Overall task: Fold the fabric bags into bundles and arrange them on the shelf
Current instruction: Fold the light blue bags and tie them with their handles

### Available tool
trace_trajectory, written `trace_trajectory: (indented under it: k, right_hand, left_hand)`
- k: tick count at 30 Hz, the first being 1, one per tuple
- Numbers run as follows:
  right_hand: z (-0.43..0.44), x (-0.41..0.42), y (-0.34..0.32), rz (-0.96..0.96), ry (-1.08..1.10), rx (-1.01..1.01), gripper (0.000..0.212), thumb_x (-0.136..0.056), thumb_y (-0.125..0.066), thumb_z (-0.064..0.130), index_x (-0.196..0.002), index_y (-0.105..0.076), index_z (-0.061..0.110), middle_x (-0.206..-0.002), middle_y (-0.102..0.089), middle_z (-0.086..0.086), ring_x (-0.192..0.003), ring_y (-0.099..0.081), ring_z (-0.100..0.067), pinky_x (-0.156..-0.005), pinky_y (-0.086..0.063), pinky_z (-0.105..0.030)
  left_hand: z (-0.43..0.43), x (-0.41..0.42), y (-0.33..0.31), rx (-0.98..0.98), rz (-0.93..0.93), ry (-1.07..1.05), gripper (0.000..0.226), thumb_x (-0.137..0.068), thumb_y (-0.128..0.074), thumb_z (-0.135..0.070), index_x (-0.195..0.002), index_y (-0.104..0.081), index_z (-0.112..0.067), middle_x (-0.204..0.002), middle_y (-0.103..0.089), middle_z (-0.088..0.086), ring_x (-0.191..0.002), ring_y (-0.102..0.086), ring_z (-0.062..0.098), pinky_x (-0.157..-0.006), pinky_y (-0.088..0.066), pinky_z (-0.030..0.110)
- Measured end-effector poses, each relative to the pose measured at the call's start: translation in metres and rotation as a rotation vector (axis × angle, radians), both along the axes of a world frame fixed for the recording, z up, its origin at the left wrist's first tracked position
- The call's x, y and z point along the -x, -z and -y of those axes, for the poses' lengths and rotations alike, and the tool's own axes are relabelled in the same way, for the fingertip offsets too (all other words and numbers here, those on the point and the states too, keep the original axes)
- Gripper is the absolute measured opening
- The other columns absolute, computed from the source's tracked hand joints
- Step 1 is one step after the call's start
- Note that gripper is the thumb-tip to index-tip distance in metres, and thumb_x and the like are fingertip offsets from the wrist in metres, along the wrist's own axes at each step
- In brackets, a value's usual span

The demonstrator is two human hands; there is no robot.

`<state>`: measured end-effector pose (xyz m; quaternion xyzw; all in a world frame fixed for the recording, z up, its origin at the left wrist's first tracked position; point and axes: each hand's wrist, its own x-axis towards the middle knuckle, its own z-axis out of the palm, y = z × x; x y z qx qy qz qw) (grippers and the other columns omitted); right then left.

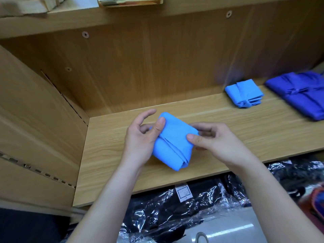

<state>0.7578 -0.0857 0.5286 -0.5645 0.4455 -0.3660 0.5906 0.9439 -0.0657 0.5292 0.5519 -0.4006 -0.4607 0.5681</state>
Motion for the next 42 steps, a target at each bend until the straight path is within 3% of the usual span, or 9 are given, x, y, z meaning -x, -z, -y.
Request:
trace_trajectory:
  k: [7, 13, 17, 24, 29, 32, 35, 39, 42]
  right_hand:
    - [-0.012, 0.021, 0.011, 0.349, 0.635, -0.215, 0.016, -0.088, -0.067, 0.006, -0.102, -0.06, 0.001, -0.099, -0.068, -0.016, -0.07, -0.068, -0.02, -0.062, -0.057, -0.024]
    - [-0.009, 0.051, 0.016, 0.174, 0.655, -0.059, 0.004, -0.092, -0.062, 0.007, -0.089, -0.059, 0.006, -0.08, -0.071, -0.013, -0.063, -0.071, -0.02, -0.06, -0.058, -0.024]
    - [0.015, 0.072, 0.022, 0.07, 0.646, -0.083, 0.005, -0.091, -0.066, 0.01, -0.088, -0.061, 0.012, -0.081, -0.073, -0.01, -0.063, -0.072, -0.021, -0.068, -0.059, -0.034]
    - [0.055, 0.098, 0.024, 0.428, 0.672, -0.317, 0.011, -0.092, -0.061, 0.002, -0.099, -0.058, -0.006, -0.092, -0.071, -0.017, -0.069, -0.072, -0.022, -0.064, -0.059, -0.024]
    - [0.084, 0.103, 0.027, 0.418, 0.615, -0.323, 0.006, -0.092, -0.062, 0.001, -0.095, -0.058, -0.002, -0.084, -0.07, -0.013, -0.07, -0.072, -0.019, -0.066, -0.06, -0.025]
    - [0.101, 0.107, 0.035, 0.249, 0.514, -0.295, 0.011, -0.092, -0.064, 0.011, -0.097, -0.061, 0.002, -0.082, -0.073, -0.01, -0.07, -0.073, -0.021, -0.066, -0.06, -0.029]
    - [0.119, 0.12, 0.044, -0.191, 0.398, -0.041, 0.032, -0.085, -0.07, 0.035, -0.105, -0.066, 0.01, -0.091, -0.074, -0.001, -0.086, -0.071, -0.019, -0.083, -0.057, -0.042]
    - [0.142, 0.161, 0.04, -0.693, 0.433, 0.39, 0.052, -0.088, -0.066, 0.037, -0.135, -0.053, 0.022, -0.129, -0.053, -0.009, -0.117, -0.049, -0.03, -0.102, -0.032, -0.033]
    - [0.164, 0.182, 0.041, -0.889, 0.258, 0.347, 0.062, -0.09, -0.062, 0.042, -0.147, -0.037, 0.034, -0.149, -0.034, -0.015, -0.134, -0.034, -0.034, -0.109, -0.024, -0.033]
  left_hand:
    - [0.005, 0.042, 0.006, -0.104, -0.085, 0.234, 0.06, -0.079, -0.078, -0.015, -0.131, -0.05, -0.025, -0.093, -0.07, 0.004, -0.085, -0.068, 0.014, -0.085, -0.051, 0.028]
    - [0.02, 0.091, 0.017, -0.103, 0.152, 0.155, 0.043, -0.088, -0.066, -0.003, -0.121, -0.056, -0.027, -0.091, -0.074, 0.007, -0.077, -0.071, 0.016, -0.078, -0.053, 0.031]
    - [0.038, 0.112, 0.015, -0.24, -0.05, 0.208, 0.019, -0.093, -0.058, -0.003, -0.102, -0.066, -0.018, -0.087, -0.076, 0.0, -0.077, -0.071, 0.013, -0.08, -0.055, 0.032]
    - [0.069, 0.157, 0.026, -0.054, 0.051, -0.126, 0.015, -0.085, -0.07, -0.004, -0.087, -0.071, -0.019, -0.074, -0.073, -0.015, -0.069, -0.066, -0.003, -0.067, -0.05, 0.01]
    - [0.082, 0.18, 0.041, -0.15, -0.207, -0.206, 0.008, -0.092, -0.063, -0.009, -0.094, -0.07, -0.007, -0.084, -0.076, 0.003, -0.074, -0.071, 0.011, -0.066, -0.055, 0.017]
    - [0.094, 0.184, 0.044, -0.179, -0.18, -0.229, 0.011, -0.094, -0.061, -0.01, -0.09, -0.07, -0.006, -0.08, -0.076, 0.005, -0.069, -0.071, 0.011, -0.063, -0.055, 0.015]
    - [0.114, 0.174, 0.05, -0.188, -0.095, -0.235, 0.014, -0.095, -0.061, -0.015, -0.09, -0.071, -0.006, -0.077, -0.075, 0.002, -0.068, -0.07, 0.011, -0.064, -0.055, 0.017]
    - [0.139, 0.16, 0.065, -0.29, 0.35, -0.213, 0.035, -0.093, -0.062, -0.033, -0.078, -0.07, -0.003, -0.064, -0.056, -0.008, -0.062, -0.047, 0.012, -0.061, -0.039, 0.027]
    - [0.151, 0.161, 0.067, -0.378, 0.594, -0.178, 0.049, -0.093, -0.056, -0.043, -0.068, -0.059, -0.002, -0.057, -0.042, -0.003, -0.058, -0.037, 0.02, -0.056, -0.029, 0.032]
